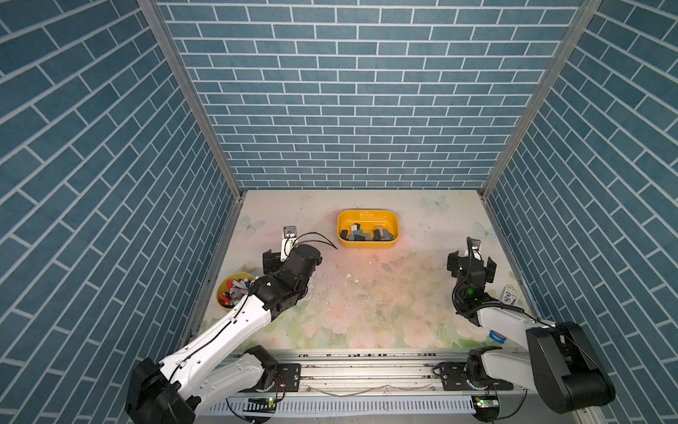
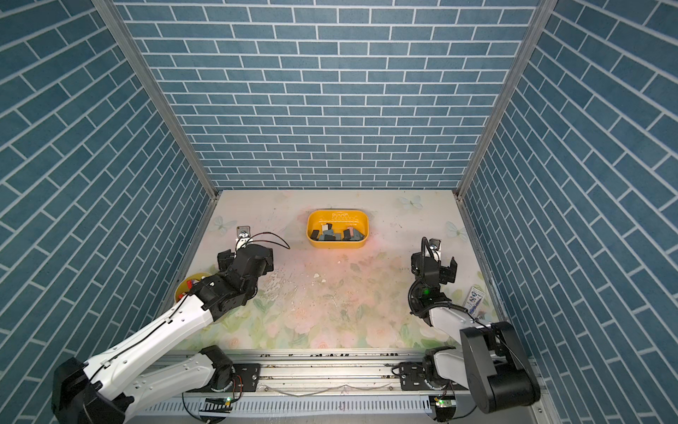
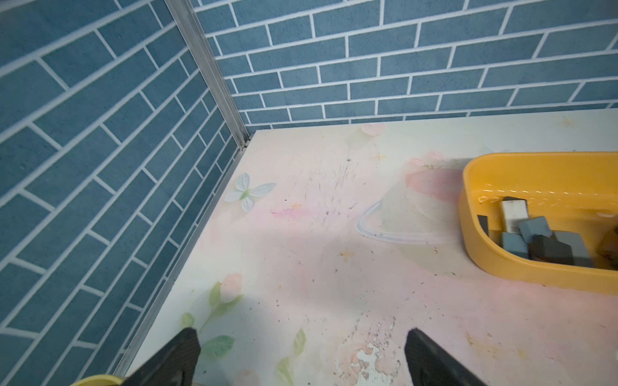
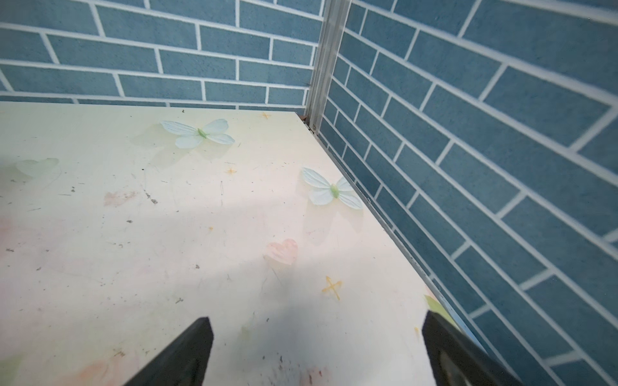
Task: Put the eraser in the storage box
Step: Reset both arms
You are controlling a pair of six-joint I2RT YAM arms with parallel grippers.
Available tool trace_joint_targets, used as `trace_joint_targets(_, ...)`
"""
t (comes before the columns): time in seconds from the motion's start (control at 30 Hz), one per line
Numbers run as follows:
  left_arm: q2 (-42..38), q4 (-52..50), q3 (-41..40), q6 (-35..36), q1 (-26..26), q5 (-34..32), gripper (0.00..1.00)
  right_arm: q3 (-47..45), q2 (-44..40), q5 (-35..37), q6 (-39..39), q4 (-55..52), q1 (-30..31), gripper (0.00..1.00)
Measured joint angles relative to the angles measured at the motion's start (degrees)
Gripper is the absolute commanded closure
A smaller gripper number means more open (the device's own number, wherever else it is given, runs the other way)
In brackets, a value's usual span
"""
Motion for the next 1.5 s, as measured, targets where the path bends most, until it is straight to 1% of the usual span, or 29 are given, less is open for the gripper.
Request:
trace_joint_targets(0.1, -0.26, 2.6, -1.86, 1.14, 2.45, -0.07, 0.01, 0.15, 4.94, -1.29, -1.2, 3.67, -0.35, 0.01)
trace_joint_targets(0.17, -0.2, 3.98, -2.49, 1.51, 4.04, 0.31, 0.0, 0.17, 6.86, -3.5, -2.12, 5.09, -0.98, 0.01)
trace_joint_targets(0.27, -0.15, 6.88, -2.97, 3.06, 5.6, 0.83, 0.0, 0.13, 11.08, -6.05, -3.5, 11.54, -2.12, 0.01)
trace_joint_targets(0.33, -0.13, 10.05, -4.15, 4.31, 6.97, 0.98, 0.01, 0.17, 11.85, -8.85, -3.41, 10.91, -3.54, 0.01)
trace_joint_targets(0.47, 0.74, 16.55, -8.28, 7.28, 11.61, 2.19, 0.0, 1.66, 11.91, -14.64, -1.97, 10.03, -9.33, 0.01)
trace_joint_targets(0.53, 1.2, 20.13, -10.56, 8.48, 14.01, 3.61, 0.0, 2.21, 13.11, -16.68, -0.98, 11.78, -11.45, 0.01)
trace_joint_targets(0.67, 3.34, 28.17, -13.35, 12.31, 17.51, 6.73, 0.01, 2.84, 14.73, -19.47, -0.11, 10.43, -12.55, 0.01)
trace_joint_targets(0.8, 9.4, 37.2, -13.88, 17.57, 19.19, 9.77, 0.0, 2.93, 14.86, -21.03, 0.09, 10.45, -12.44, 0.01)
trace_joint_targets(1.0, 16.24, 48.54, -17.73, 23.37, 22.01, 15.17, 0.0, 2.95, 14.91, -21.97, 0.26, 10.43, -12.46, 0.01)
trace_joint_targets(1.1, 18.21, 52.37, -20.0, 24.17, 24.65, 18.25, 0.01, 3.06, 14.91, -22.38, 0.28, 10.36, -12.57, 0.01)
trace_joint_targets(1.33, 22.14, 60.54, -21.35, 23.54, 29.83, 25.18, 0.01, 3.43, 14.91, -23.78, 0.31, 9.81, -13.09, 0.01)
trace_joint_targets(1.5, 26.8, 64.61, -21.38, 23.65, 30.56, 30.12, 0.01, 3.85, 14.91, -24.46, 0.33, 9.11, -13.35, 0.01)
